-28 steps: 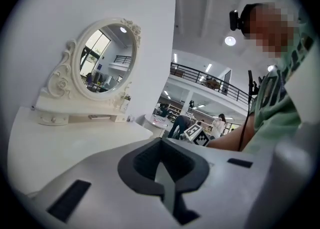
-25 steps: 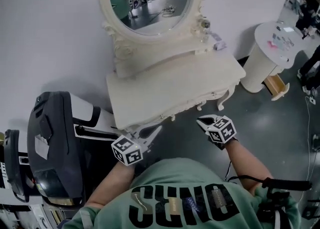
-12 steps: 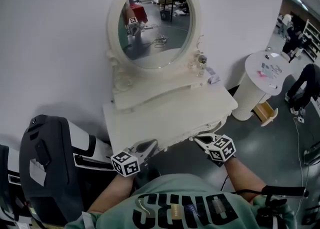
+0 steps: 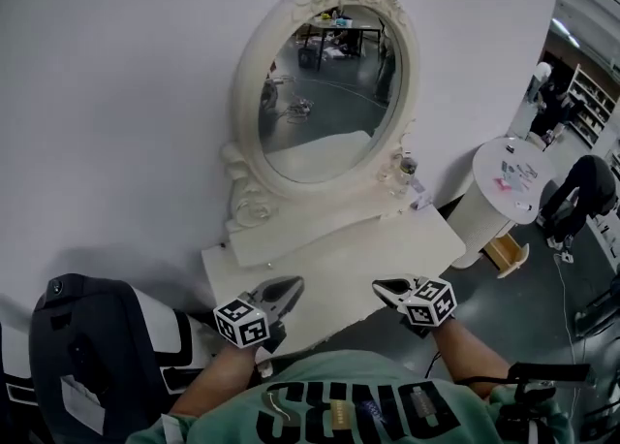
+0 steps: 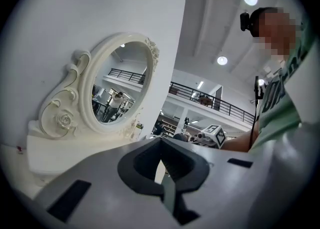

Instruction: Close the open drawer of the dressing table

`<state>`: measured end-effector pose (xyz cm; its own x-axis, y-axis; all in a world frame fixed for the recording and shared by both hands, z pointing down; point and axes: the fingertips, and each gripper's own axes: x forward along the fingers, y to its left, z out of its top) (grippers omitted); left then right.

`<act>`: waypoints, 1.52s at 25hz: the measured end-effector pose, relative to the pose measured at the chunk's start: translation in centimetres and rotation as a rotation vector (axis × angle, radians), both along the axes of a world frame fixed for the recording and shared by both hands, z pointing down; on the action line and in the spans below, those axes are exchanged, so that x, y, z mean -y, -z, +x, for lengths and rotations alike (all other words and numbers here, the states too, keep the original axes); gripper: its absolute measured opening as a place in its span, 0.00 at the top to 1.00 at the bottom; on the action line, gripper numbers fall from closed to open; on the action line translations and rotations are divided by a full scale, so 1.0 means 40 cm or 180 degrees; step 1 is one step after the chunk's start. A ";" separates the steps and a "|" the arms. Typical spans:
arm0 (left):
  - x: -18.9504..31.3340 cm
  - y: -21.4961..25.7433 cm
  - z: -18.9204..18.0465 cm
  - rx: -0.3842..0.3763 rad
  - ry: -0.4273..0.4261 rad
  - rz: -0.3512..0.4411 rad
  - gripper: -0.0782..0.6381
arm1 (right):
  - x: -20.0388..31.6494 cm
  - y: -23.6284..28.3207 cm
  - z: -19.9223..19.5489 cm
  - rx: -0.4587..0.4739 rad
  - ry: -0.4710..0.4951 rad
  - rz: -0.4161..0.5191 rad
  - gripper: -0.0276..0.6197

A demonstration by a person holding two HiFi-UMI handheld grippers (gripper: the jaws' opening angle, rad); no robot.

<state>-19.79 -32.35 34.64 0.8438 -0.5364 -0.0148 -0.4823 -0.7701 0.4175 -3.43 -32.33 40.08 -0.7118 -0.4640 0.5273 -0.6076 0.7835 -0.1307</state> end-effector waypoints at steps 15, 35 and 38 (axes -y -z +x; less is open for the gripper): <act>0.112 -0.063 -0.160 -0.0041 0.0562 -0.0157 0.88 | 0.241 0.022 -0.112 0.0124 0.0445 -0.0113 0.94; 0.219 0.010 0.119 0.0305 0.1777 -0.0067 0.88 | 0.589 0.072 0.056 0.0752 0.1594 -0.0061 0.94; 0.223 0.030 0.101 0.0362 0.1764 -0.0021 0.88 | 0.605 0.060 0.055 0.0816 0.1436 -0.0123 0.94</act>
